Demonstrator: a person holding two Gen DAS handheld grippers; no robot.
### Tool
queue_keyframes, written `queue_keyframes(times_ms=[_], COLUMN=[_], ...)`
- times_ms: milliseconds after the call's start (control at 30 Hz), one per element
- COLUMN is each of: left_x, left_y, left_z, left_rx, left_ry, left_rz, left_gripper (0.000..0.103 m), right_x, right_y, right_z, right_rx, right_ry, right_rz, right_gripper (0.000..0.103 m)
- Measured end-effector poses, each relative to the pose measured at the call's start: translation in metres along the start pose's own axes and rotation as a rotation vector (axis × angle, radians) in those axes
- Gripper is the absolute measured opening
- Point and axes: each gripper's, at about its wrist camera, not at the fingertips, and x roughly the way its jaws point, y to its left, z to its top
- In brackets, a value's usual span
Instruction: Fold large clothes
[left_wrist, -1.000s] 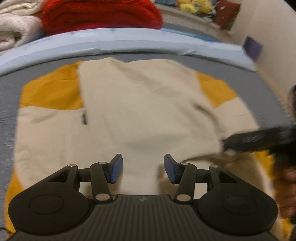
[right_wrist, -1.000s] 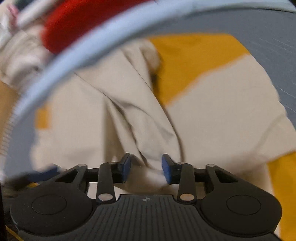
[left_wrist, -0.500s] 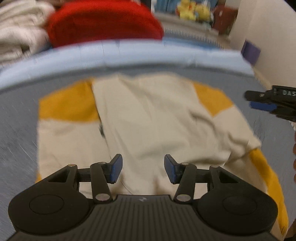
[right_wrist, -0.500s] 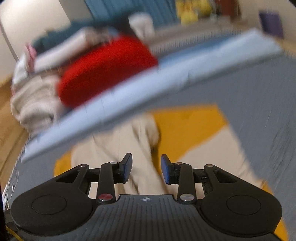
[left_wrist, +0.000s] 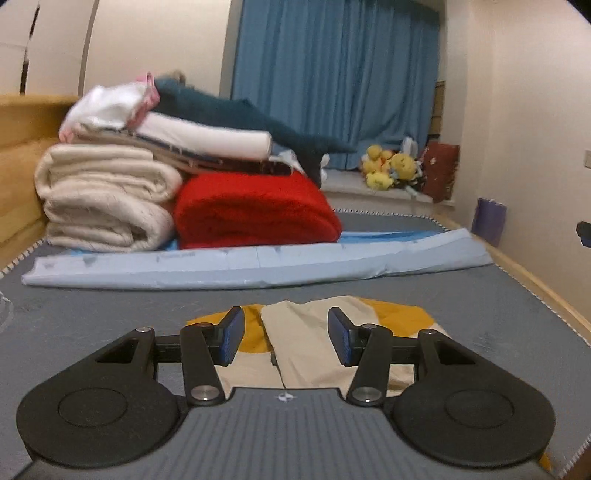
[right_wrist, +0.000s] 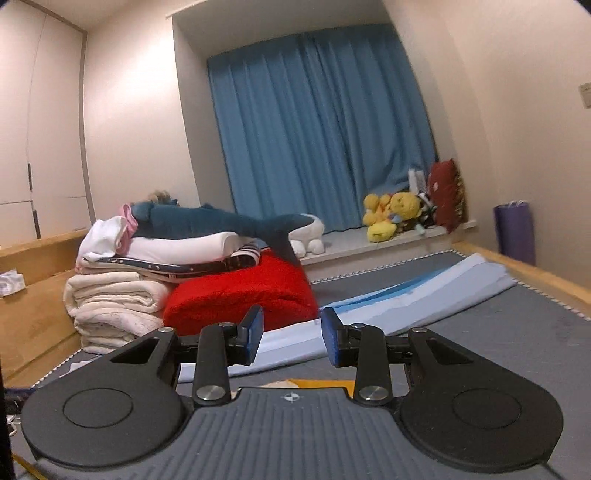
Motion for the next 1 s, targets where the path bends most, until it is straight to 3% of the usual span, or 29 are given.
queue_keyframes(times_ms=[167,333,400,500,567,667,733,833,900,1000], left_x=[-0.114,-0.224,-0.265,-0.315,-0.330,-0.314,-0.277,-0.213,-0.173,-0.127], left_y=[-0.010,-0.027,-0.034,-0.046,-0.050,-0.052,-0.049,-0.044,-0.036,-0.019], left_z=[0.031,0.073,0.085,0.088,0.078,0.036,-0.006,-0.084,-0.130,-0.185], left_rx=[0.003,-0.047,-0.059,-0.060,-0.056,-0.064,-0.064,-0.036,-0.058,-0.116], left_ry=[-0.049,-0.105,-0.137,-0.195,-0.219,-0.216,-0.179,-0.135,-0.074,0.054], left_rz=[-0.009,-0.041,-0.070,-0.104,-0.118,-0.105,-0.079,0.011,0.062,0.141], left_gripper=[0.055,0.056,0.061,0.068,0.068,0.068,0.068,0.055,0.045,0.045], right_x=[-0.108,-0.215,-0.253,-0.290,-0.293,-0.270,-0.243,-0.189,-0.157,-0.114], right_y=[-0.015,-0.020,-0.023,-0.025,-0.030,-0.044,-0.057,-0.077,-0.092,-0.111], right_z=[0.043,0.117,0.141,0.158,0.152,0.114,0.070,-0.007,-0.054,-0.112], right_rx=[0.027,0.029,0.029,0.009,-0.005,-0.013,-0.018,-0.023,0.003,-0.006], right_ry=[-0.086,-0.269,-0.328,-0.363,-0.358,-0.290,-0.237,-0.126,-0.040,0.087], right_rz=[-0.026,-0.012,-0.003,-0.026,-0.044,-0.084,-0.124,-0.188,-0.228,-0.303], right_gripper=[0.036,0.040,0.045,0.050,0.052,0.051,0.051,0.042,0.034,0.030])
